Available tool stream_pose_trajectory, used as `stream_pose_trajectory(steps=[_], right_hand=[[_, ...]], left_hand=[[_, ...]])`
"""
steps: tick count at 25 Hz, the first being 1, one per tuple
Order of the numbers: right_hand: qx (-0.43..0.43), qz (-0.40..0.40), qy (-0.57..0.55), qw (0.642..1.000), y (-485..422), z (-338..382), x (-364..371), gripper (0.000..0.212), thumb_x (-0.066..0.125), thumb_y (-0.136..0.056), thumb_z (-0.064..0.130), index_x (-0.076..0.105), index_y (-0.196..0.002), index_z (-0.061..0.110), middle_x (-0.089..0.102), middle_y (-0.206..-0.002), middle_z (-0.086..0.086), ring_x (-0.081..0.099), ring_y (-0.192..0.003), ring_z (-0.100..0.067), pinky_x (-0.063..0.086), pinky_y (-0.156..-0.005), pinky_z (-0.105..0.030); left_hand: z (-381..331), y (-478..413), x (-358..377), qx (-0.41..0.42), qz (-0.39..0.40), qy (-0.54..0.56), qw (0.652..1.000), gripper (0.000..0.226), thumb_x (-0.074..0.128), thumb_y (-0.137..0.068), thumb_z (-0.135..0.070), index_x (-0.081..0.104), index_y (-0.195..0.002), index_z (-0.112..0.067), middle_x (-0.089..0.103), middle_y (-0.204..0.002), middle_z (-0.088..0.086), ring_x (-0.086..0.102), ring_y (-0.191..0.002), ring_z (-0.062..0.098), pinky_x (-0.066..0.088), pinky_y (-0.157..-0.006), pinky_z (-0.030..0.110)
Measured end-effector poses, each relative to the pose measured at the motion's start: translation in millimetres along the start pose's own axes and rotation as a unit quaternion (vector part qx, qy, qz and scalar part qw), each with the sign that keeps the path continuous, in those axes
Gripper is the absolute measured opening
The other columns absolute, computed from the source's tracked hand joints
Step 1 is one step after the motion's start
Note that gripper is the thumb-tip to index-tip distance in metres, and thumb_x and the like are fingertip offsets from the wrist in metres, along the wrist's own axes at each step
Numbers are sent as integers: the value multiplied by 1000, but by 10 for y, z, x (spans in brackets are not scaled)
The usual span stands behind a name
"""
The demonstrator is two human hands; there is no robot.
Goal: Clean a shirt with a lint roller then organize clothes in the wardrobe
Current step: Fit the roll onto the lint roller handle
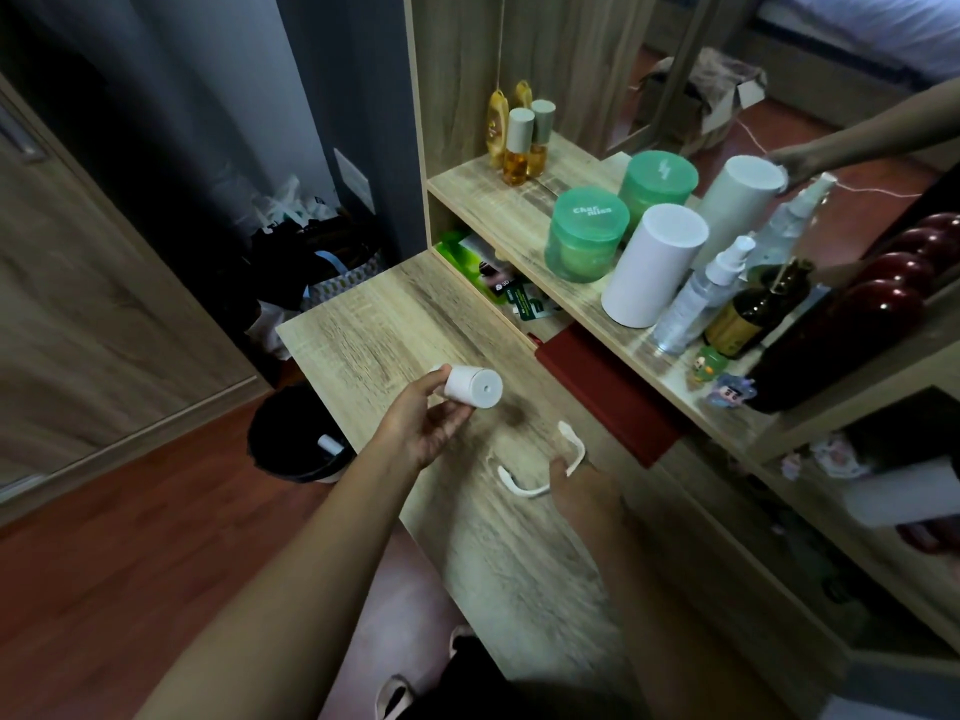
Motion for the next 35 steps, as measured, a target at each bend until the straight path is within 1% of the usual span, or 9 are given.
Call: stream_pose_trajectory(steps=[3, 5, 8, 11, 14, 19, 24, 30, 35], right_hand=[[-29, -10, 34, 999, 33, 138, -69, 54, 25, -97, 41, 62, -109, 4, 65, -110, -19, 59, -105, -34, 45, -84, -37], [-114, -29, 49, 992, 119, 392, -193, 54, 22, -98, 43, 62, -105, 7, 68, -102, -17, 62, -99, -34, 45, -80, -36], [-261, -43, 35, 964, 323, 818, -439, 53, 24, -98, 42, 61, -90, 5, 68, -81, -15, 64, -78, -32, 44, -66, -34], [-346, -41, 8, 937, 471, 1092, -619, 50, 23, -96, 44, 53, -75, 11, 59, -65, -10, 59, -63, -29, 42, -58, -35], [-356, -53, -6, 933, 513, 1212, -728, 41, 24, -99, 37, 43, -70, 16, 52, -62, -6, 54, -61, -26, 37, -56, -33], [-351, -62, 27, 934, 536, 1306, -758, 42, 22, -99, 36, 48, -74, 14, 63, -72, -12, 59, -68, -30, 36, -59, -31], [-352, -61, 40, 933, 557, 1330, -706, 47, 22, -99, 37, 57, -88, 7, 67, -81, -15, 62, -77, -33, 36, -62, -32], [-330, -64, 24, 941, 560, 1341, -702, 47, 20, -98, 41, 55, -92, 10, 67, -81, -11, 63, -77, -32, 45, -67, -37], [-330, -70, 17, 941, 583, 1368, -757, 45, 20, -99, 39, 55, -96, 9, 67, -85, -14, 62, -80, -33, 46, -67, -37]], left_hand=[[-3, -34, -28, -1, 3, -10, 1000, 30, 65, -86, -16, 50, -111, -9, 51, -90, 17, 59, -75, 21, 58, -54, 34], [-33, -56, -55, 3, 6, -25, 1000, 31, 64, -86, -16, 50, -113, -9, 52, -91, 16, 59, -77, 22, 58, -58, 34], [-168, -58, -100, 25, 12, -81, 996, 28, 60, -88, -16, 50, -113, -11, 53, -93, 14, 58, -79, 21, 58, -54, 28], [-304, -21, -83, 60, 38, -180, 981, 17, 55, -88, -16, 53, -104, -21, 54, -95, 8, 56, -81, 19, 53, -54, 25], [-334, 2, -61, 82, 69, -251, 962, 23, 54, -88, -13, 54, -108, -23, 56, -100, 7, 57, -84, 20, 50, -61, 28], [-299, 45, -29, 91, 115, -294, 944, 26, 57, -87, -12, 57, -106, -29, 58, -106, 9, 57, -96, 27, 48, -75, 35], [-272, 98, 27, 83, 148, -308, 936, 39, 63, -74, -18, 57, -110, -33, 59, -102, 10, 58, -91, 27, 46, -79, 38], [-280, 143, 77, 102, 163, -293, 937, 41, 51, -91, -10, 47, -127, -27, 59, -100, 9, 60, -85, 24, 51, -78, 38], [-291, 183, 111, 112, 167, -295, 934, 38, 52, -91, -14, 50, -122, -35, 58, -106, 11, 60, -88, 26, 51, -80, 39]])
Point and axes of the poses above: each hand's wrist, its own y-axis away from the middle knuckle, its own x-axis out of the palm, z = x × y, the point moved 9 cm from there along -y, towards the middle knuckle
